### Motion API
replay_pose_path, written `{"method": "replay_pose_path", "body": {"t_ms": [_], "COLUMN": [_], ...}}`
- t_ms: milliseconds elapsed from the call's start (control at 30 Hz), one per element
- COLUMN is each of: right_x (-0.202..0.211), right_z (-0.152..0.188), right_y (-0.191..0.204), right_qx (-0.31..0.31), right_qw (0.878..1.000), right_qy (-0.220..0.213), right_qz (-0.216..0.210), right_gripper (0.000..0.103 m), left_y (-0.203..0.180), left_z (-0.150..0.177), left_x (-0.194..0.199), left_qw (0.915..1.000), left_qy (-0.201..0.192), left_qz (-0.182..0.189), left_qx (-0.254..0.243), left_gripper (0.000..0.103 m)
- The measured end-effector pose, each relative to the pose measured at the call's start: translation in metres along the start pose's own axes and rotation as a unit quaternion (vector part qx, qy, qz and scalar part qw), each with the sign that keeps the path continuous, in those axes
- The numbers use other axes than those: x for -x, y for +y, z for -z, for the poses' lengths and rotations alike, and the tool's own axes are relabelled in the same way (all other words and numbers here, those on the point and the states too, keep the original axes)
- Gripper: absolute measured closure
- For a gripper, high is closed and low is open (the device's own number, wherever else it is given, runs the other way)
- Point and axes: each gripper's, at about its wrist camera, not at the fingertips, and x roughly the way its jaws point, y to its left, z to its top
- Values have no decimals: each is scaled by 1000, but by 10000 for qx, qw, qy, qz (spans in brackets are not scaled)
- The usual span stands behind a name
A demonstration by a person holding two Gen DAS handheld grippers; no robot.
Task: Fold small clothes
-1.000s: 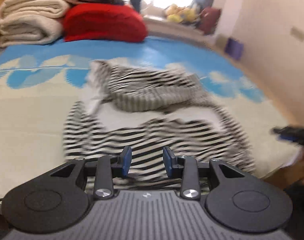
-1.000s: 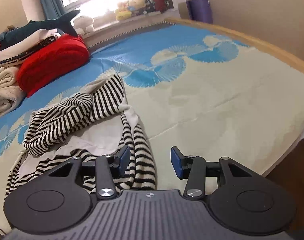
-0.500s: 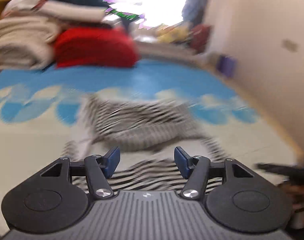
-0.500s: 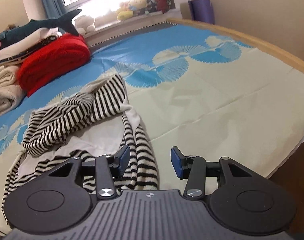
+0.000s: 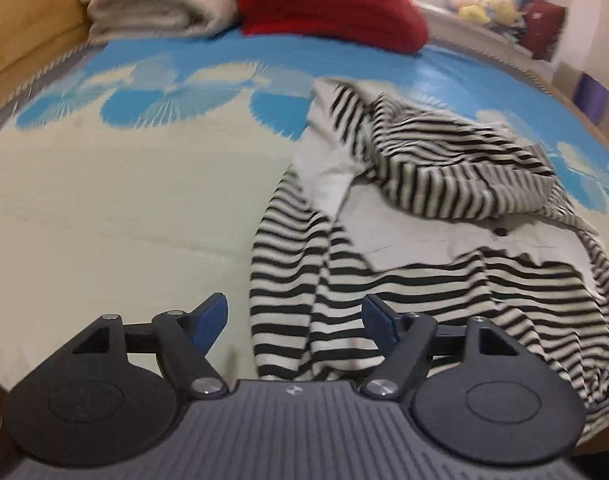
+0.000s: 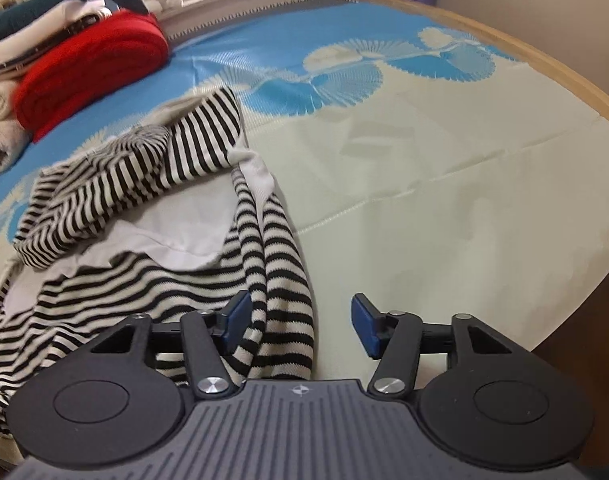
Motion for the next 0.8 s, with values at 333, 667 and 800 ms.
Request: {"method": "replay_pose_path", "body": {"t_ms": [333, 667, 800], "right_x": [-33, -27, -30], "right_z": [6, 3, 3], "right_y": [-2, -14, -18], "right_qx": [73, -308, -508], "right_qw": [9977, 9982, 9970], "right_qy": [562, 454, 550], "right_qz": [368, 248, 176], "right_gripper": [41, 47, 47], "left_y": [13, 36, 40], "left_z": [7, 7, 7], "left_x": [-42, -27, -28], "left_qw": [9932, 9906, 9888], "left_qy": [1145, 1077, 1099], "left_qz": [19, 142, 142], "left_qx": [189, 830, 1000], "left_gripper": [79, 65, 63]}}
